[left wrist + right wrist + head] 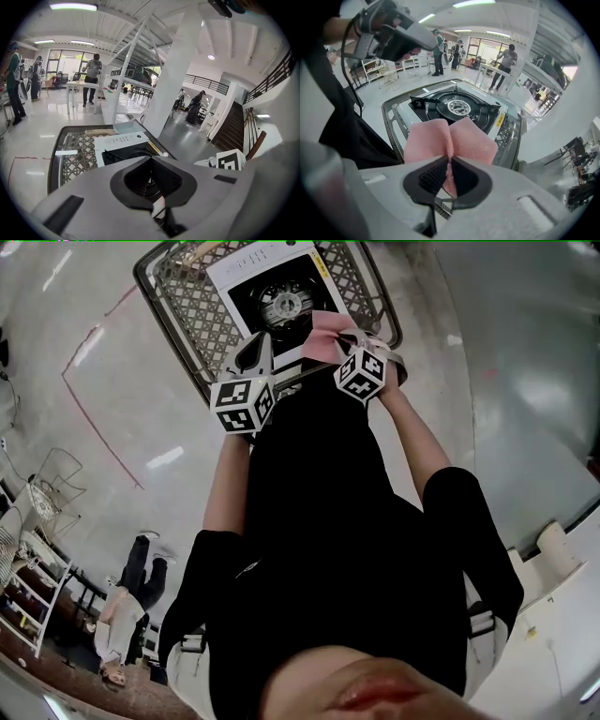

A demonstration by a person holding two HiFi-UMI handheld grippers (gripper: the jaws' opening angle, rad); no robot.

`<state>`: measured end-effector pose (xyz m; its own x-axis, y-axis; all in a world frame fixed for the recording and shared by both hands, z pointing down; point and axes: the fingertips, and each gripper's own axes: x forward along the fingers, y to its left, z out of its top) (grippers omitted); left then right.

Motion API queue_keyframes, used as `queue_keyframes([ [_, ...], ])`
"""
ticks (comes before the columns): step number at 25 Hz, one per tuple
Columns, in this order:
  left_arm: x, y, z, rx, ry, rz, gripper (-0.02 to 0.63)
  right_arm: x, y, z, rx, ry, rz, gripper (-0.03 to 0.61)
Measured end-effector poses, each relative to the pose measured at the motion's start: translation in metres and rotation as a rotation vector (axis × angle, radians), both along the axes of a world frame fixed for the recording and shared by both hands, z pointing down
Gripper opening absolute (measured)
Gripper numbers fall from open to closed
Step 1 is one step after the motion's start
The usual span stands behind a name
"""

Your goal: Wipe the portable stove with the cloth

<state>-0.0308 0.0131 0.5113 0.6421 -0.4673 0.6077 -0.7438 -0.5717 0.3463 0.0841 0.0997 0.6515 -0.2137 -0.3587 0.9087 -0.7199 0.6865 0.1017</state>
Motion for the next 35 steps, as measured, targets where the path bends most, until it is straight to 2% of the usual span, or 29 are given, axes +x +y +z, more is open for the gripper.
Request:
queue_keyframes([
  [15,0.019,0.010,0.009,-0.025,0.005,0.019,-0.001,0.057,0.012,0.008,-0.025,0.038,0.102,0.025],
  [29,-0.024,0.010,0.012,-0.036,0.027,-0.113,-0.001,0.070,0.003,0.012,-0.056,0.096,0.084,0.025],
  [35,-0.044,0.006,0.001,-0.014,0.069,-0.194,-0.001,0.067,-0.006,-0.026,0.014,0.066,0.110,0.025],
])
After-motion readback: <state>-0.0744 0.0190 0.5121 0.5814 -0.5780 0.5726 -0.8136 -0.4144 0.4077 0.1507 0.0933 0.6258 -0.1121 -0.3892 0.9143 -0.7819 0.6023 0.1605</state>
